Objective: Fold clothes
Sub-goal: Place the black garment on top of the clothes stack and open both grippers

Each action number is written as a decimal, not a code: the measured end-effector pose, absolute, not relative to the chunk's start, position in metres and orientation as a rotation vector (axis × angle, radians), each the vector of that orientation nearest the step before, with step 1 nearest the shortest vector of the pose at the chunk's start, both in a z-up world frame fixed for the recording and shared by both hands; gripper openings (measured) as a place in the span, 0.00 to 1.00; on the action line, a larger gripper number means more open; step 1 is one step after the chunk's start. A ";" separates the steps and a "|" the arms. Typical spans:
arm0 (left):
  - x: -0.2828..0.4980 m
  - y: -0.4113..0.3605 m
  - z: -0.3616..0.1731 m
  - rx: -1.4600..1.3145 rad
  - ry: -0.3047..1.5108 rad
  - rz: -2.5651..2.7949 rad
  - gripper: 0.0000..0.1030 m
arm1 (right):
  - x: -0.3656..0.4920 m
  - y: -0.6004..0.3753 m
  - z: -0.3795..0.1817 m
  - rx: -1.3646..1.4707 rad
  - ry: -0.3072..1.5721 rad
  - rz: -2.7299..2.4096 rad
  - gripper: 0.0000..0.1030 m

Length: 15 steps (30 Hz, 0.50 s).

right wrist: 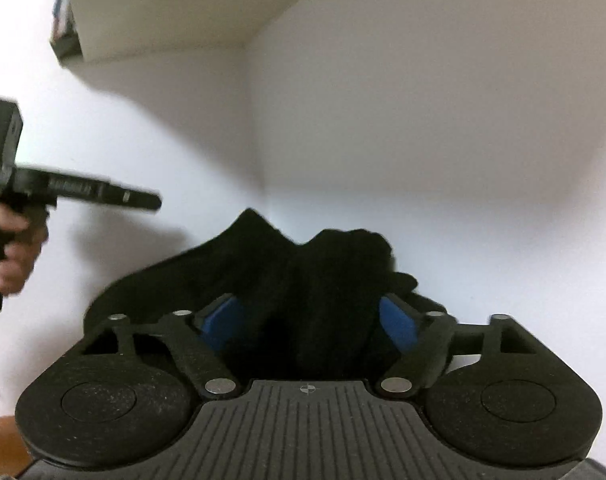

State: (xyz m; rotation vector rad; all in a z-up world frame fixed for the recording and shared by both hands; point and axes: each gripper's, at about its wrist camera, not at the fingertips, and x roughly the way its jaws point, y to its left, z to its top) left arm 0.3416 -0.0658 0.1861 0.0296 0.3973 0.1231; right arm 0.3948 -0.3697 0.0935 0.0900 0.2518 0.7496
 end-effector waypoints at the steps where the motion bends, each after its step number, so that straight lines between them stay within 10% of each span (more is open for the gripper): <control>1: 0.332 -0.068 0.186 0.024 0.401 0.119 0.76 | 0.387 -0.372 0.093 0.092 0.242 0.763 0.82; 5: 0.279 -0.091 0.188 0.050 0.419 0.129 0.84 | 0.339 -0.364 0.098 0.073 0.239 0.825 0.98; 15: 0.076 -0.111 0.184 0.010 0.434 0.152 1.00 | 0.186 -0.337 0.111 0.057 0.319 0.963 1.00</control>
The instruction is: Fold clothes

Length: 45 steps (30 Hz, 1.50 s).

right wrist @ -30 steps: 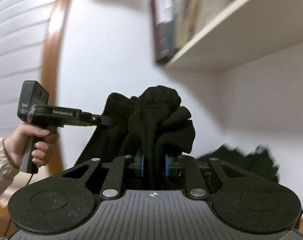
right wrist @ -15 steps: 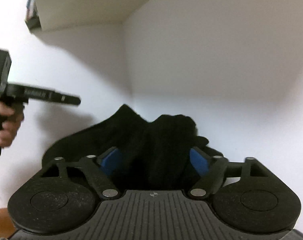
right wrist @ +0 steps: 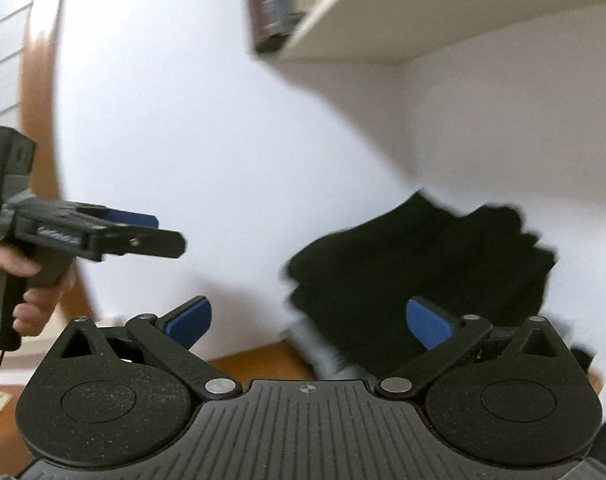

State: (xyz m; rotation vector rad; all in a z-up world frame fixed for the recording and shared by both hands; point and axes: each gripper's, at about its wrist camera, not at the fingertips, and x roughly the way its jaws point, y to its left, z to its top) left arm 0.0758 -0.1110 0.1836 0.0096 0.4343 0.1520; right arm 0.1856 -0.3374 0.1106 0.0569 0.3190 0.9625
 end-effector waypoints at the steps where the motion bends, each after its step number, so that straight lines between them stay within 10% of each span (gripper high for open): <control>1: 0.052 -0.110 0.178 -0.001 0.439 0.155 1.00 | 0.170 -0.332 0.105 0.059 0.335 0.969 1.00; 11: -0.089 -0.064 0.091 -0.082 0.485 0.195 1.00 | 0.069 -0.238 0.015 -0.039 0.535 0.855 1.00; 22: -0.064 -0.025 -0.001 -0.076 0.650 0.080 1.00 | 0.022 -0.202 -0.032 -0.111 0.638 0.564 1.00; 45: -0.049 -0.023 -0.020 0.025 0.717 -0.025 1.00 | -0.047 -0.178 -0.040 0.023 0.697 0.030 1.00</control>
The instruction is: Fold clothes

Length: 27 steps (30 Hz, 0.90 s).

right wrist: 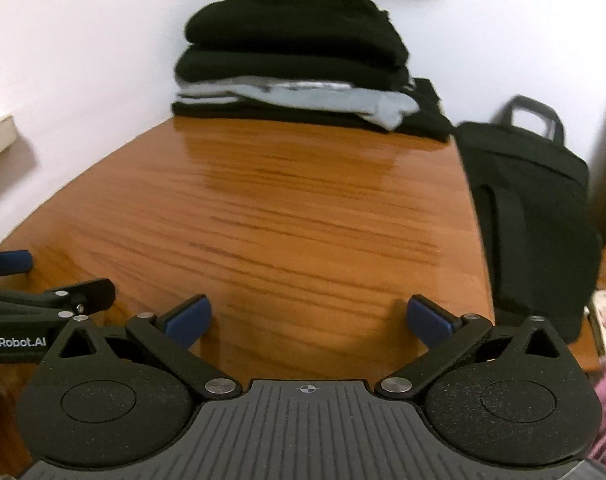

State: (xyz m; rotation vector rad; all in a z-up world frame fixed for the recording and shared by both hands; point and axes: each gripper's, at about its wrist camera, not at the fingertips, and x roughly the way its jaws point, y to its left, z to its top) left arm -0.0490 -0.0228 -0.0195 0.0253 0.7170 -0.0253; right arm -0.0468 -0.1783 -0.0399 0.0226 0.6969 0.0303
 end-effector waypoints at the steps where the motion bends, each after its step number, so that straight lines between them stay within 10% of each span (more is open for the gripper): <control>1: -0.049 -0.023 -0.020 0.025 0.717 -0.026 1.00 | -0.049 -0.178 -0.040 0.026 0.693 0.020 1.00; 27: -0.051 -0.021 -0.019 0.028 0.715 -0.027 1.00 | -0.052 -0.176 -0.043 0.024 0.676 0.004 1.00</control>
